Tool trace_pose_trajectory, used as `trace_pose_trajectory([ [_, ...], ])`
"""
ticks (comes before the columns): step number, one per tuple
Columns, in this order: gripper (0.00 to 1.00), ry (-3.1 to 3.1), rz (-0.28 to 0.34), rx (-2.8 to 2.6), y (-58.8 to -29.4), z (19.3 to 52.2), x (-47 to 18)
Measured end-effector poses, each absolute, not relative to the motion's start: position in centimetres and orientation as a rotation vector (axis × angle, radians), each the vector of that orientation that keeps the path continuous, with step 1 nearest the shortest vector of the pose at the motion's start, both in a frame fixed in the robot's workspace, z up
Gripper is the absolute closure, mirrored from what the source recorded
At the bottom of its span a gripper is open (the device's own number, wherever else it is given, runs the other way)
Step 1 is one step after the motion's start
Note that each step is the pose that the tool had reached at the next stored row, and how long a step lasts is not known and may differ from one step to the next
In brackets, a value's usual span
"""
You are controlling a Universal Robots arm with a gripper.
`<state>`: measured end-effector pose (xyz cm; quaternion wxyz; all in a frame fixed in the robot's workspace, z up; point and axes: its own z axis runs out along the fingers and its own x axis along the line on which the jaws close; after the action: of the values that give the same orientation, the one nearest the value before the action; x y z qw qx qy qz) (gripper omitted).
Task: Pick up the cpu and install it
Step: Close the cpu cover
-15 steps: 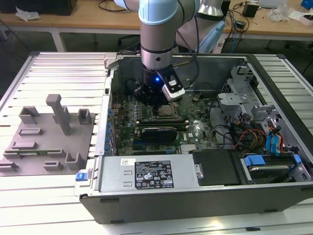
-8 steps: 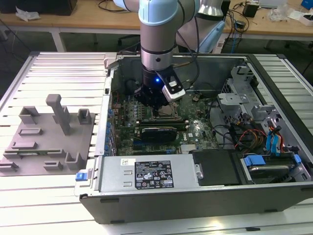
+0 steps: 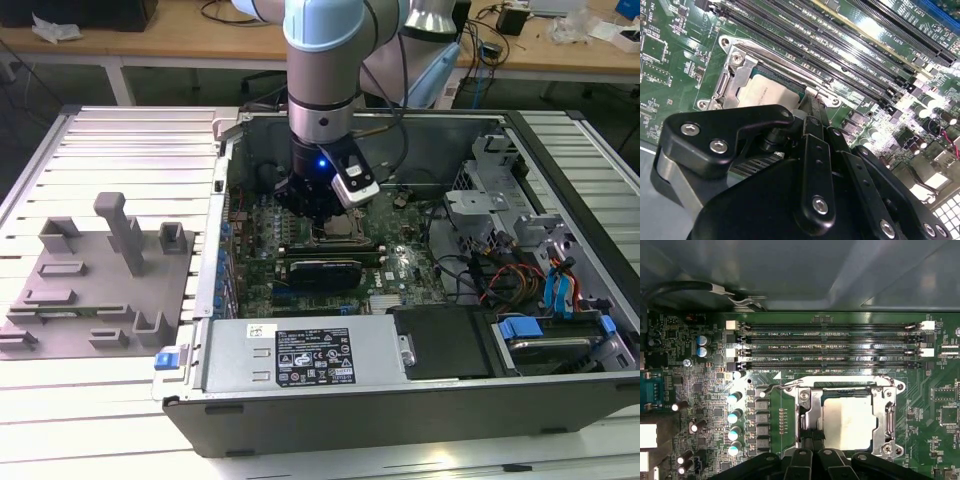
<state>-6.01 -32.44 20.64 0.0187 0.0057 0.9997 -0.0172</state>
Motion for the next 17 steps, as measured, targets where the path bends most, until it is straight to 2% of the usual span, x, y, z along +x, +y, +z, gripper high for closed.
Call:
trace_pose_trajectory([
  [17,0.89,3.103,-0.046,0.018,-32.33,20.59,-6.23],
])
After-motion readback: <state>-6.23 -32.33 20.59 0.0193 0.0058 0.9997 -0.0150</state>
